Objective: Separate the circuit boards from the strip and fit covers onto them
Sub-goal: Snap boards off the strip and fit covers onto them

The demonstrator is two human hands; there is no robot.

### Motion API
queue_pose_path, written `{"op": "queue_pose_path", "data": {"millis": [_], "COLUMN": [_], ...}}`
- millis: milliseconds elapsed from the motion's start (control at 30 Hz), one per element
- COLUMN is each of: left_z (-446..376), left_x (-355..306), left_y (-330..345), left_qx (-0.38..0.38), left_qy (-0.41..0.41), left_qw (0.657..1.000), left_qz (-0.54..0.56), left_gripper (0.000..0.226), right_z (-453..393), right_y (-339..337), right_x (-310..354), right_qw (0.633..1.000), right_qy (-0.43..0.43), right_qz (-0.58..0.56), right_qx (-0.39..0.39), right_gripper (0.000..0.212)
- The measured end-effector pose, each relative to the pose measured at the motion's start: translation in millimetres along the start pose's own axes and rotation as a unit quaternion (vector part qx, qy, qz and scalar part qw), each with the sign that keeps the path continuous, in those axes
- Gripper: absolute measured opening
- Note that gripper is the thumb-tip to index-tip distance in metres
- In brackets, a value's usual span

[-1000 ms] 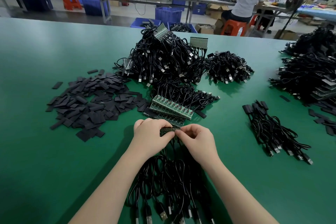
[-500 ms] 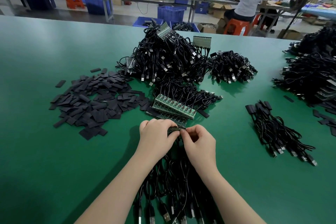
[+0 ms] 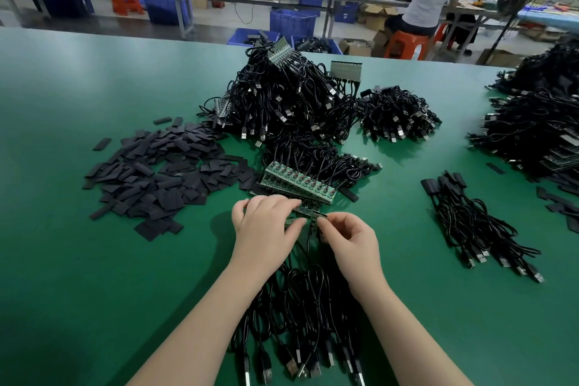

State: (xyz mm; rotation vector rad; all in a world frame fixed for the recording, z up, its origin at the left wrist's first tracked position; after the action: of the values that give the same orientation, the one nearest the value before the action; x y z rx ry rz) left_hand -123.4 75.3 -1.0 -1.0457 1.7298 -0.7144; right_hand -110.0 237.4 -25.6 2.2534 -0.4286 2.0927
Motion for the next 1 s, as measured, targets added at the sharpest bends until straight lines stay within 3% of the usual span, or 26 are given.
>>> {"op": "queue_pose_path", "data": {"millis": [100, 200, 300, 833, 1000], "left_z": [-2, -2, -1, 2, 3], "left_x": [-3, -2, -3, -4, -4], "left_y": [-4, -2, -1, 4, 6], "left_qx": [0.023, 0.078, 0.114, 0.095, 0.084], "left_qy": [-0.003, -0.049, -0.078, -0.118, -0.142], "left_qw": [0.996, 0.967, 0.941, 0.903, 0.897], "left_qz": [0.086, 0.236, 0.31, 0.401, 0.409], "left_gripper": [0.025, 0.014, 0.016, 0.026, 0.014], "right_z": [-3, -4, -6, -1, -2], "right_y": [-3, -6, -6, -7, -5], "right_x": [6, 12, 18, 37, 39], "right_qw": [0.999, 0.998, 0.997, 0.995, 0.995], "right_qy": [0.006, -0.011, -0.031, -0.078, -0.068], "right_qz": [-0.029, -0.023, -0.008, 0.054, 0.07], "right_qx": [0.038, 0.061, 0.067, 0.015, 0.007], "right_gripper": [0.007, 0.008, 0.012, 0.015, 0.015]}}
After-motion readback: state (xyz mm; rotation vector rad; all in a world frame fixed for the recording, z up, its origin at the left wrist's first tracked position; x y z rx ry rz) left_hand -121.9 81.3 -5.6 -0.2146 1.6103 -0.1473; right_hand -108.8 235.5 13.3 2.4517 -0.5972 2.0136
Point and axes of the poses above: each hand's wrist, its own z-axis away from the middle knuckle, its own y-axis out of the palm, x = y × z, the point moved 5 cm from there along -z, towards the middle knuckle, and after that the axes turned 4 degrees about -y, right-handed, at the moved point
